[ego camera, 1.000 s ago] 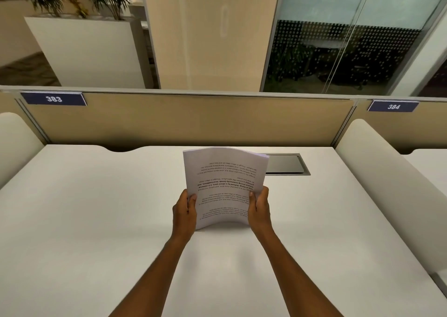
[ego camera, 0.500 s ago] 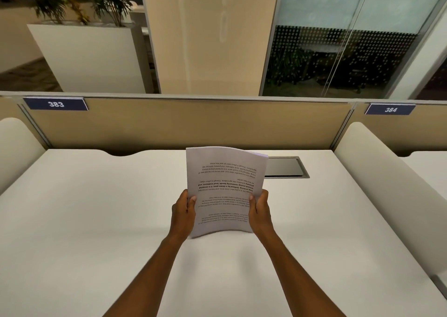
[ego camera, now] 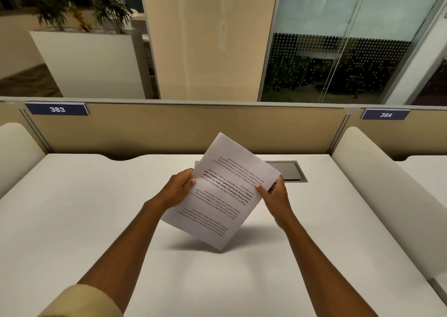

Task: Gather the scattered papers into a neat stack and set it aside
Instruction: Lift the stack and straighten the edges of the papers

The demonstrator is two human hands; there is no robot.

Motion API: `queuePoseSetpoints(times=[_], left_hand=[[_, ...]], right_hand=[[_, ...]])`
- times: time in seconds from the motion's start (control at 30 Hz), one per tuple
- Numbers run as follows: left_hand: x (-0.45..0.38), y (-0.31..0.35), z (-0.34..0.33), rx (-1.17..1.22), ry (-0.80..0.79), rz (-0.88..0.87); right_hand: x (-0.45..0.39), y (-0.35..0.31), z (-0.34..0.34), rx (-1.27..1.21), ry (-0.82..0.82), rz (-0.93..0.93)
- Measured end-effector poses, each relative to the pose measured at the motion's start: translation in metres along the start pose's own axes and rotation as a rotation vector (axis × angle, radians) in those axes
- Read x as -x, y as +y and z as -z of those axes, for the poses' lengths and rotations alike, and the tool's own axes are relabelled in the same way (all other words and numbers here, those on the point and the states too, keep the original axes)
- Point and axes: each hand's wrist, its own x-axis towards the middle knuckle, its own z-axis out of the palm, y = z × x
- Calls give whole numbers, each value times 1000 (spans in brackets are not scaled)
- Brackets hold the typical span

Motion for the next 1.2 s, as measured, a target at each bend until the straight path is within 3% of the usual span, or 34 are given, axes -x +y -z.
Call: queuePoseSetpoints(times=[0.17, 0.5, 0.9, 1.03, 1.2], left_hand=[[0, 12, 6, -31, -78, -26], [-6, 34, -4, -134, -221, -119], [-7, 30, 7, -226, -134, -37], [-1, 7, 21, -107, -137, 96], [19, -13, 18, 353, -86, 180]], right_hand=[[-14, -12, 23, 92, 31, 73], [-18, -24, 18, 400, -293, 144], [-10, -14, 23, 303, -258, 79], [-7, -9, 33, 230, -219, 46], [-3, 0, 36, 183, -173, 18]])
